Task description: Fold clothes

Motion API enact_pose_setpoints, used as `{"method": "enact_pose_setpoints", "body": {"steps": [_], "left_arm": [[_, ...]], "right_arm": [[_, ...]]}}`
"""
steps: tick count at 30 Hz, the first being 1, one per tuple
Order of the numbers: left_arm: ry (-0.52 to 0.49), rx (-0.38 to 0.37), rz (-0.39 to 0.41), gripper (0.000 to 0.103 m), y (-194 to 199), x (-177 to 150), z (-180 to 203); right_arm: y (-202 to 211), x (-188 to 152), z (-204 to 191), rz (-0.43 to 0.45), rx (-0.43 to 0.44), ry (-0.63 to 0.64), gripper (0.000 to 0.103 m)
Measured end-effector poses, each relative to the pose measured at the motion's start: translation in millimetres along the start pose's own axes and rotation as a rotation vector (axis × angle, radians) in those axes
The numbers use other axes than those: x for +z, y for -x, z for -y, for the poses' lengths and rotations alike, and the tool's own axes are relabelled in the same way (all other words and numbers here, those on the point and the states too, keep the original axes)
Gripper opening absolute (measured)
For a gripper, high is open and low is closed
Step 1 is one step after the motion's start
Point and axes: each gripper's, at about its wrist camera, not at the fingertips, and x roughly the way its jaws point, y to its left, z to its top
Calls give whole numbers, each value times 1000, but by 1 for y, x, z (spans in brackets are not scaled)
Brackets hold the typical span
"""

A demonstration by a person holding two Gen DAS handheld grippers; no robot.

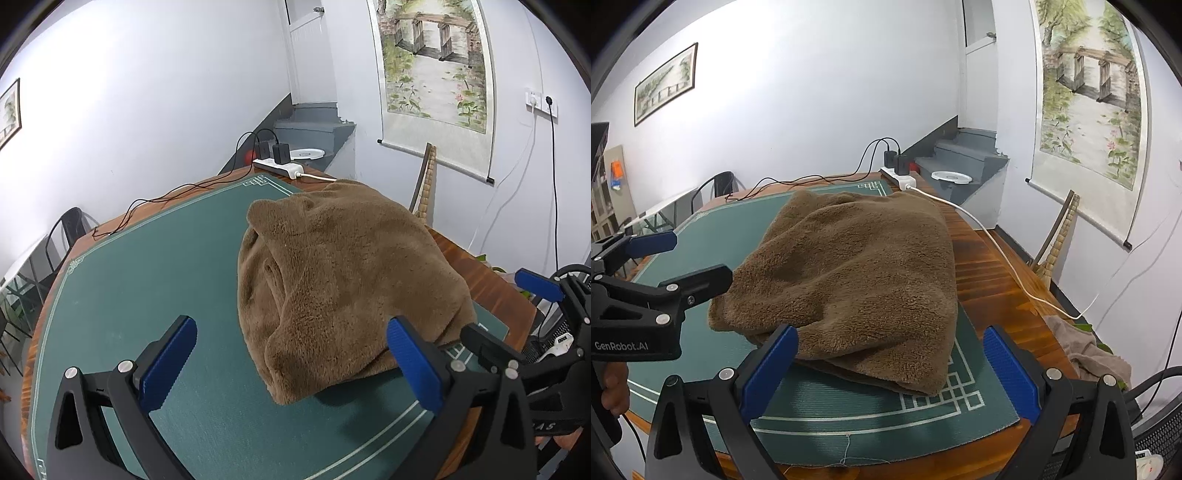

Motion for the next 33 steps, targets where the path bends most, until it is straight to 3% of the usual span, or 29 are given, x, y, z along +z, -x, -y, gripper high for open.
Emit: {"method": "enact_pose_setpoints", "body": {"steps": [6, 9, 16, 24, 29, 33], "left_arm": [[24, 6, -8, 103, -2, -4, -7], [39, 11, -18, 103, -5, -8, -13], [68, 23, -75, 103, -24, -21, -23], [35, 16, -80, 103, -37, -18, -17], [20, 38, -90, 103, -57, -16, -14], [68, 7, -114, 103, -70, -19, -25]], "right_arm": [[13, 7, 11, 77, -56, -46, 102], [14, 9, 16, 92, -40, -76, 102], [-10, -2, 6, 12, -47, -26, 102], [-20, -31, 22, -41, -140, -13, 102], [-34, -43, 34, -81, -131, -36, 102], [-48, -47, 32, -108, -126, 0, 102]]}}
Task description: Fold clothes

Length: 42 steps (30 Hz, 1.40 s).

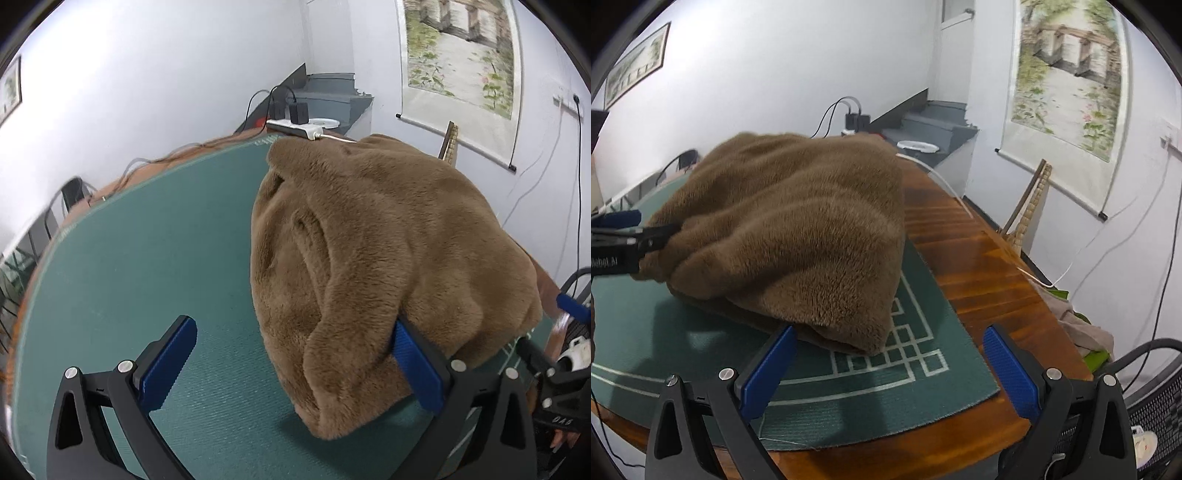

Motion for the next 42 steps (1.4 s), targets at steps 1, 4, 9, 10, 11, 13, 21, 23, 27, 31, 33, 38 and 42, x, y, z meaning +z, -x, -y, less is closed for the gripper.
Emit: {"method": "enact_pose_setpoints", "body": {"steps": [1, 4, 9, 10, 11, 13, 21, 23, 27, 31, 33, 38, 42], "left_arm": [[13, -6, -4, 103, -2, 1, -3], [48, -25, -16, 103, -8, 2, -11], [69, -84, -26, 103, -13, -1, -16], [80, -98, -29, 103, -14, -3, -19], [91, -112, -33, 103, -15, -5, -23], [123, -156, -56, 103, -15, -10, -30], [120, -204, -23, 103, 20, 6, -39], [109, -212, 0, 103, 27, 15, -39], [138, -172, 17, 103, 28, 26, -53], [224, -121, -35, 103, 9, 14, -83], [262, -103, -72, 103, -3, 6, -97], [317, -72, -96, 103, -15, -19, -124], [304, -88, -88, 103, -19, -24, -131]], "right_arm": [[-3, 0, -1, 1, -4, 12, 102], [-10, 4, 10, 49, -82, 13, 102], [-18, 1, 51, 76, -79, -121, 102], [-24, -2, 56, 52, -59, -143, 102], [-28, -7, 58, 38, -59, -146, 102], [-31, -14, 59, 15, -57, -143, 102], [8, -18, 72, 51, 116, -184, 102], [22, -13, 70, 97, 142, -195, 102], [38, 8, 63, 176, 224, -231, 102], [38, 42, 44, 199, 292, -230, 102], [33, 64, 33, 203, 331, -212, 102], [18, 114, -30, 188, 399, -22, 102], [-8, 140, -88, 94, 433, 78, 95]]}}
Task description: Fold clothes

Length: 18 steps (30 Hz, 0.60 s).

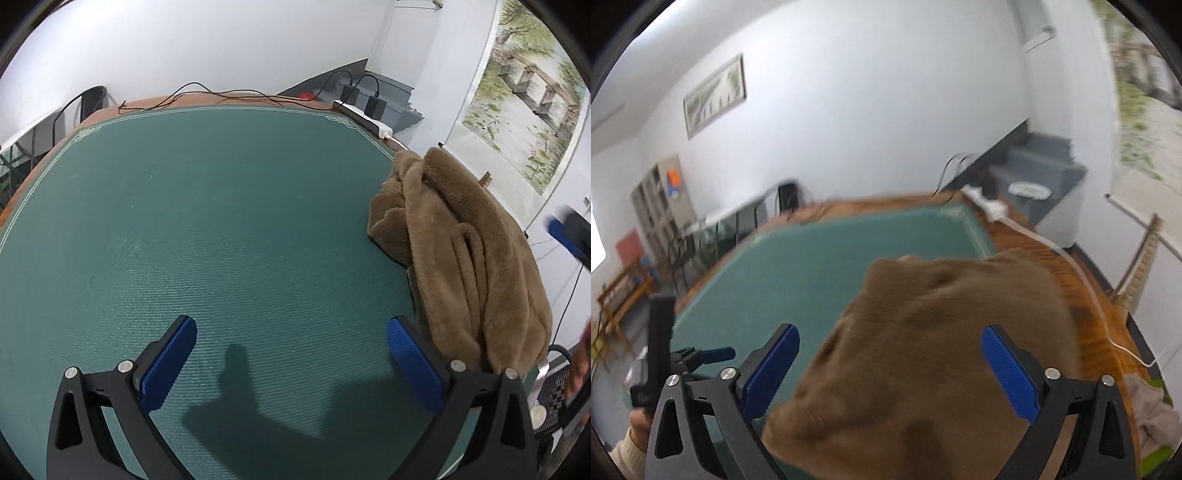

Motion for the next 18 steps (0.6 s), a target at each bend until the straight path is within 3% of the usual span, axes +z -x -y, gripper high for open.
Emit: {"method": "enact_pose_setpoints", "body": {"steps": [2, 4, 5, 10, 14, 16, 18], "left_arm": [[-20, -3, 5, 103, 0, -2, -2], [-38, -16, -3, 103, -2, -4, -5], [-45, -25, -9, 103, -3, -6, -7], [-42, -77, -54, 103, -10, -11, -15], [-18, -116, -85, 103, -10, -15, -20], [-16, -128, -79, 103, -7, -16, -21], [-15, -135, -70, 103, -3, -18, -21]], "right_arm": [[-26, 7, -14, -59, -28, 32, 79], [-49, 10, -22, -121, -60, 58, 54], [-61, 11, -24, -155, -82, 70, 51], [-93, 8, -16, -250, -218, 87, 49], [-100, 15, -14, -271, -261, 69, 49], [-112, 17, -18, -320, -271, 75, 56], [-123, 20, -23, -354, -280, 99, 56]]}}
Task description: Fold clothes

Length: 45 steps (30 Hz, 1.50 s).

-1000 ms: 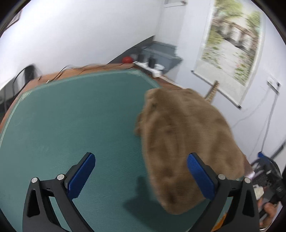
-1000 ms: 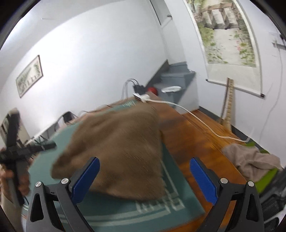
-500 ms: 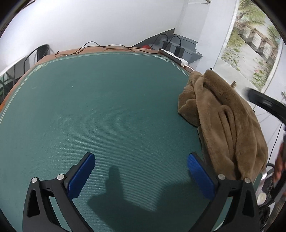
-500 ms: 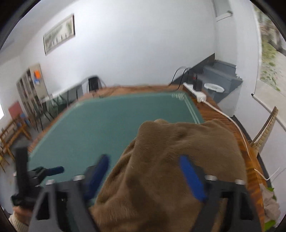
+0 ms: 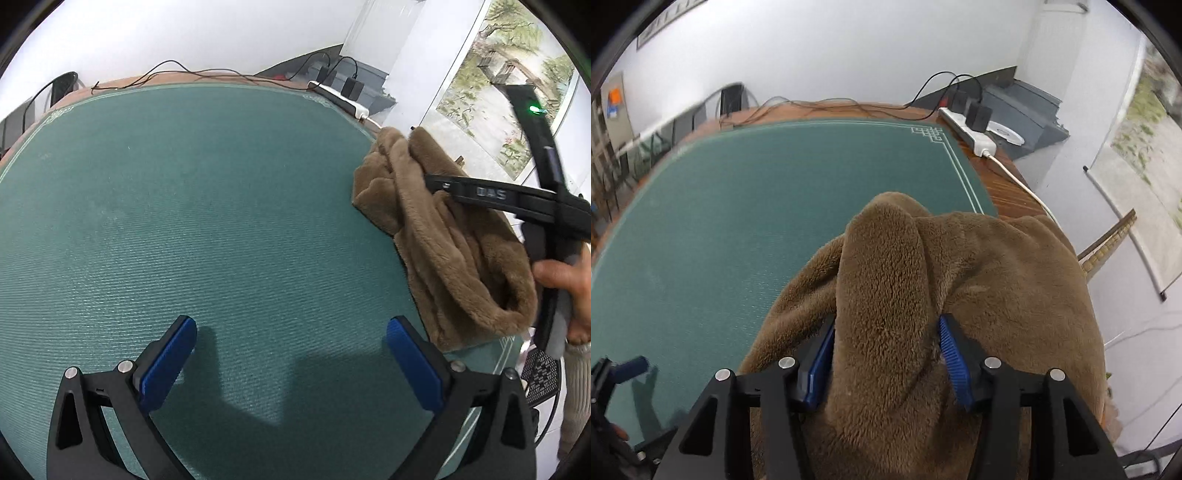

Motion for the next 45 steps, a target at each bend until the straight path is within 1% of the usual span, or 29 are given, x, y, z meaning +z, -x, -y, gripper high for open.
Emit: {"method": "enact_pose_setpoints", "body": {"steps": [1, 2, 3, 4, 6, 9, 13, 15, 17, 19, 20, 21, 22, 23, 24, 25, 27, 28, 29, 32, 35, 38, 39, 41, 42, 45], "left_arm": [[6, -3, -3, 103, 0, -1, -1], [12, -6, -5, 103, 1, -1, -3], [17, -9, -8, 103, 1, -2, -4], [26, -13, -10, 103, 1, -3, -6], [57, -20, -7, 103, 2, -4, -11], [90, -29, 11, 103, 7, -5, -17], [108, -20, 28, 103, 9, -6, -19], [114, -12, 31, 103, 8, -7, -21], [118, 0, 31, 103, 7, -8, -23], [120, 12, 30, 103, 5, -8, -24], [120, 20, 29, 103, 5, -8, -24], [120, 27, 30, 103, 5, -9, -25], [119, 33, 32, 103, 6, -9, -26], [119, 40, 33, 103, 6, -10, -26], [119, 46, 33, 103, 6, -10, -27], [121, 48, 30, 103, 5, -8, -28], [139, 53, 29, 103, 8, -8, -34], [149, 61, 32, 103, 10, -7, -37], [157, 65, 37, 103, 14, -5, -40], [168, 67, 60, 103, 27, 2, -45], [174, 81, 93, 103, 39, 11, -45], [171, 86, 104, 103, 42, 20, -38], [165, 85, 104, 103, 41, 23, -34], [151, 83, 104, 103, 40, 30, -25], [135, 88, 108, 103, 39, 32, -20], [91, 107, 118, 103, 44, 34, -6]], "right_arm": [[-2, 2, -2, -1, -6, 11, 54], [0, 3, -4, 3, -4, 19, 48], [6, 5, -5, 26, -9, 30, 30], [13, 8, -6, 51, -15, 40, 17], [38, 17, -6, 129, 14, 16, 17], [59, 28, -10, 181, 64, 10, 17], [32, 17, -30, 98, 153, 15, 17], [9, 7, -40, 65, 161, 18, 17], [-9, 5, -44, 54, 178, -3, 17], [-19, 8, -47, 45, 184, -10, 19], [-20, 10, -51, 33, 183, 5, 22], [-18, 11, -53, 34, 193, 22, 31], [-16, 13, -55, 37, 205, 39, 49], [-14, 15, -56, 40, 217, 56, 56], [-5, 13, -58, 71, 206, 73, 61], [4, 12, -59, 104, 192, 91, 61], [38, -2, -56, 202, 196, 90, 61], [60, -14, -50, 266, 217, 71, 61], [71, -22, -45, 303, 223, 58, 61], [101, -58, -28, 412, 151, 23, 61], [111, -94, -15, 470, 17, -11, 61], [103, -103, -17, 476, -35, 9, 61], [98, -102, -22, 477, -36, 35, 61], [84, -98, -42, 461, -70, 135, 61], [74, -97, -57, 439, -97, 213, 61], [47, -97, -76, 353, -102, 313, 61]]}}
